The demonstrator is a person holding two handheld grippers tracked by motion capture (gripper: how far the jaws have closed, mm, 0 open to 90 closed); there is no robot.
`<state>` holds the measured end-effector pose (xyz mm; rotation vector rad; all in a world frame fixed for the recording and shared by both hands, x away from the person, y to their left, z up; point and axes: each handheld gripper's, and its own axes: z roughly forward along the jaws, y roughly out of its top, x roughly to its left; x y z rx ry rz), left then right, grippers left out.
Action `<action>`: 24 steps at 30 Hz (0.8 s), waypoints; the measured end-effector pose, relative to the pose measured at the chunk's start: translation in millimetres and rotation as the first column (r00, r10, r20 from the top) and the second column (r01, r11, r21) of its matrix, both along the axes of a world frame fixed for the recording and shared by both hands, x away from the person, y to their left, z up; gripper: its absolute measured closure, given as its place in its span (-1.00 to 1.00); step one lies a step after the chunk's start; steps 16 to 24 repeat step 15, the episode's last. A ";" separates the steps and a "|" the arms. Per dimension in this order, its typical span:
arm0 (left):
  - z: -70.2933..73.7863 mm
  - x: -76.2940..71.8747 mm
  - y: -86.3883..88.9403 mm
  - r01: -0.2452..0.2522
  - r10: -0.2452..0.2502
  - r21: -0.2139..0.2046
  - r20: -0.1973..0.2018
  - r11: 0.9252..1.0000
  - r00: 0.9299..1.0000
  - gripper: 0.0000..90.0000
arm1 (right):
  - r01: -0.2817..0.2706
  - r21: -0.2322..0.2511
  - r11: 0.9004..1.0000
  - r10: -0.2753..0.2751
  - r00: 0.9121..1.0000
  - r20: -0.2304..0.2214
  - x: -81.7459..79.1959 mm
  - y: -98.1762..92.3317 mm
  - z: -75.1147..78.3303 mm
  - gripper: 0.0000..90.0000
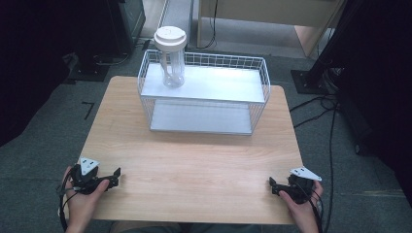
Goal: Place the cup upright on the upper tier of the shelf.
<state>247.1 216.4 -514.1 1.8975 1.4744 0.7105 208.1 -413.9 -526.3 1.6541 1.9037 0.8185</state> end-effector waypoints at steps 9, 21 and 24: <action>-4.2 3.6 -9.5 0.025 -0.022 0.064 -0.050 0.998 0.999 -1.00 | 0.000 0.001 1.000 0.000 1.000 0.000 0.0 -0.1 0.0 -0.98; -4.7 8.7 -2.4 0.026 -0.026 -0.005 -0.099 1.000 0.995 -1.00 | 0.000 0.000 1.000 0.000 1.000 0.000 -0.1 -0.1 -0.1 -0.98; -4.7 8.7 -2.4 0.026 -0.026 -0.005 -0.099 1.000 0.995 -1.00 | 0.000 0.000 1.000 0.000 1.000 0.000 -0.1 -0.1 -0.1 -0.98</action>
